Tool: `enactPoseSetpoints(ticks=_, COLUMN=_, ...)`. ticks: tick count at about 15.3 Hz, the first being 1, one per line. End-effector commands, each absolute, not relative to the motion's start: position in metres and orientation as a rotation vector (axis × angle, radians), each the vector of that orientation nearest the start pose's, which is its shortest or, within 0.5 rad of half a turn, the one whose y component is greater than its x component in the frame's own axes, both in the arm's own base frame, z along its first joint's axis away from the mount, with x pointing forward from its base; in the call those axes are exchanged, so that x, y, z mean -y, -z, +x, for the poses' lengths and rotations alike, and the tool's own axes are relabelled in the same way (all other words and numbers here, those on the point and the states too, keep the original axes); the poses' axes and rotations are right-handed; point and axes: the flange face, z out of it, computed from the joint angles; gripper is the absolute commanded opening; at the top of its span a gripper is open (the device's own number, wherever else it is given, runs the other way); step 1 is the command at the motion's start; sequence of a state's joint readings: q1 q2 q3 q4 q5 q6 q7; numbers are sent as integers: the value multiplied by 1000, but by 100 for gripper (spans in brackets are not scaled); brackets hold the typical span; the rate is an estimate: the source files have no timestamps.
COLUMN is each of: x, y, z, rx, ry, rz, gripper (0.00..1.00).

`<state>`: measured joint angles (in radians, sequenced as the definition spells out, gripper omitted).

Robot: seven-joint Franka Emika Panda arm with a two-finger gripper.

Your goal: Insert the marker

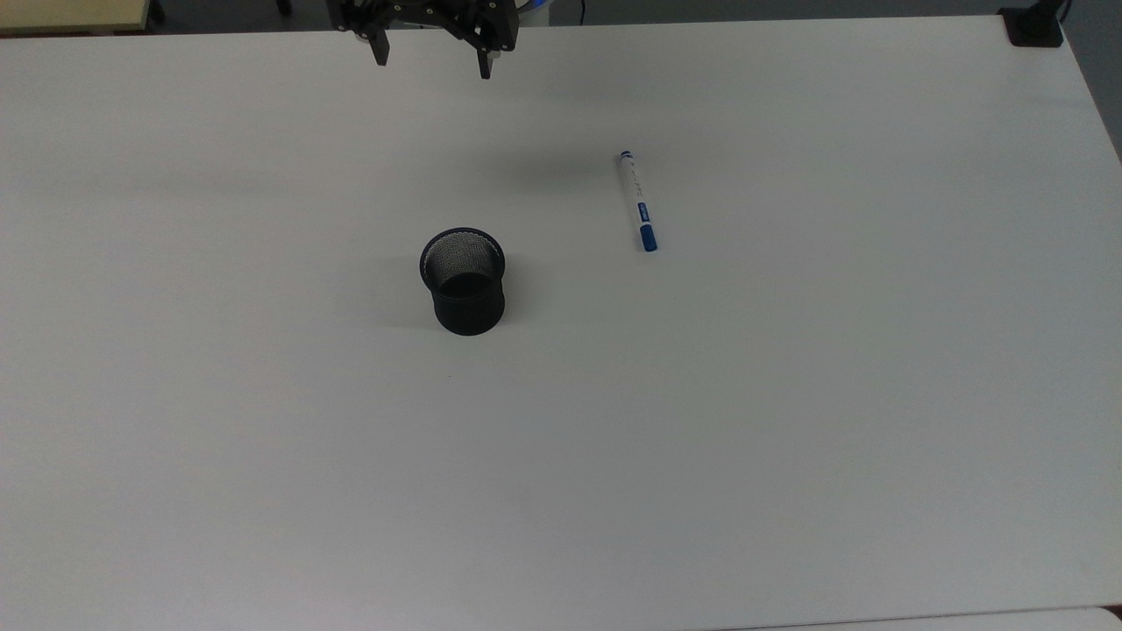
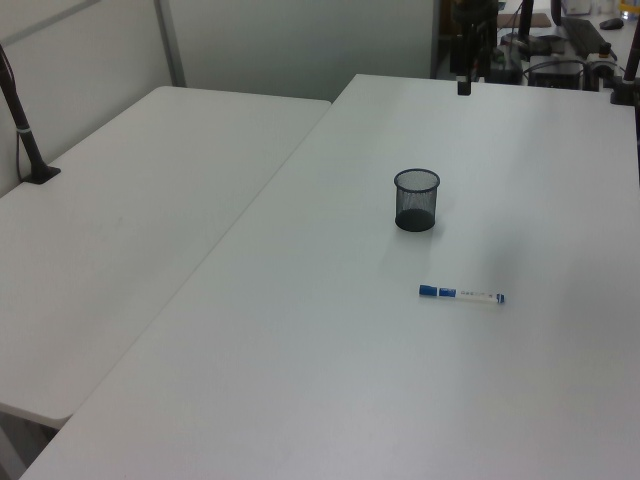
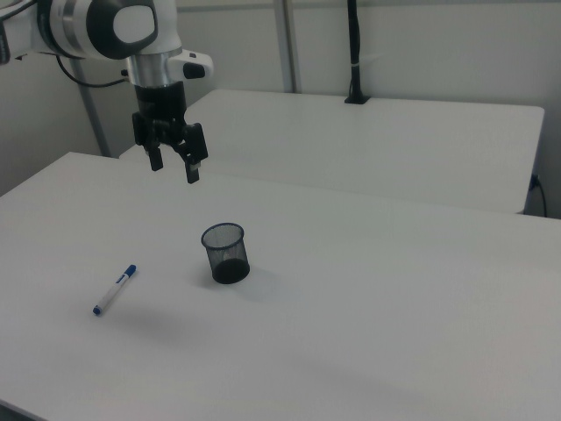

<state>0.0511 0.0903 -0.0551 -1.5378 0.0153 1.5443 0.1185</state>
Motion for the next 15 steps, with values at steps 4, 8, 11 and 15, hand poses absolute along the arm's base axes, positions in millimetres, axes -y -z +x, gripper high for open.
enactPoseSetpoints(ticks=4, x=2, y=-582, z=581, rx=-154, ry=-94, rz=-3140, gripper=100)
enactPoseSetpoints(ticks=8, x=2, y=-583, z=581, rx=-154, ry=-89, rz=-3140, gripper=100)
enactPoseSetpoints(ticks=11, x=2, y=-582, z=582, rx=-154, ry=-89, rz=-3140, gripper=100)
enactPoseSetpoints(ticks=15, x=2, y=-585, z=582, rx=-154, ry=-79, rz=-3140, gripper=100)
